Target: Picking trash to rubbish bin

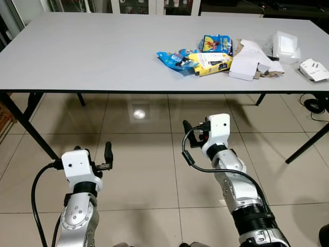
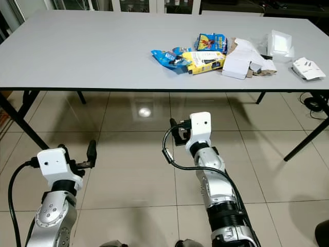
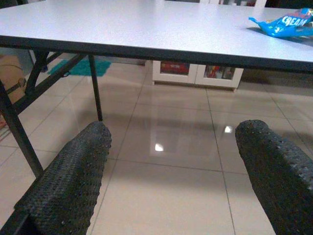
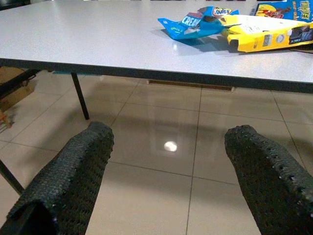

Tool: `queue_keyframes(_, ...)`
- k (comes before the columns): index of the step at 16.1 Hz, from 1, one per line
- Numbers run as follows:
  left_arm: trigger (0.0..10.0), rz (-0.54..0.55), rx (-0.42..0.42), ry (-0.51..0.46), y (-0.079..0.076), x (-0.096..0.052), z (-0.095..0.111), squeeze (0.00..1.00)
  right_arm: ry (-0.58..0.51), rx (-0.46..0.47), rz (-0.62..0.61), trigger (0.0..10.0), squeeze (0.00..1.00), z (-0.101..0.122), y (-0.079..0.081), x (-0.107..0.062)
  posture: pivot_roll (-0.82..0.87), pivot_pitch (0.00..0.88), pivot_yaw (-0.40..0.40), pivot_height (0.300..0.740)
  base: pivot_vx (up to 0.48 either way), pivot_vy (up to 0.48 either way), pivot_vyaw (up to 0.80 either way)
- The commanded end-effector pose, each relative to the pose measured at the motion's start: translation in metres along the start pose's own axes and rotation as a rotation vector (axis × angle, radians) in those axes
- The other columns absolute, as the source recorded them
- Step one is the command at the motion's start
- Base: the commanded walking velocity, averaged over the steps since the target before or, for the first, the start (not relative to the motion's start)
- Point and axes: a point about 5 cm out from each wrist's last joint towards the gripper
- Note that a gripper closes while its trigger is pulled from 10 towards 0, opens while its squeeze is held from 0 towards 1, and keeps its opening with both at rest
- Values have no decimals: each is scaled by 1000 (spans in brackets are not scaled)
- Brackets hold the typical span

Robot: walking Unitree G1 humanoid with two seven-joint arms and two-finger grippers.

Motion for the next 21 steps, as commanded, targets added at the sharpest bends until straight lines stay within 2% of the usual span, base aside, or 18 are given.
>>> queue_keyframes(1,10000,-15,-1,4,-1,-1,1,0,-5,9,2,10000,0,1,0,-2,53,103,-30,740,0,0,0)
queue_keyframes(21,10000,-23,-21,19,-3,-2,-1,0,4,15,9,10000,0,1,0,-2,53,105,-32,740,0,0,0)
Point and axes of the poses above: a point about 5 cm out from each wrist's last joint towards the gripper, its own x axis pointing out of the wrist towards the gripper, its own z axis along the axis of the wrist's last joint, y = z × x, and after that the axes turned 9 degrees about x, right-handed
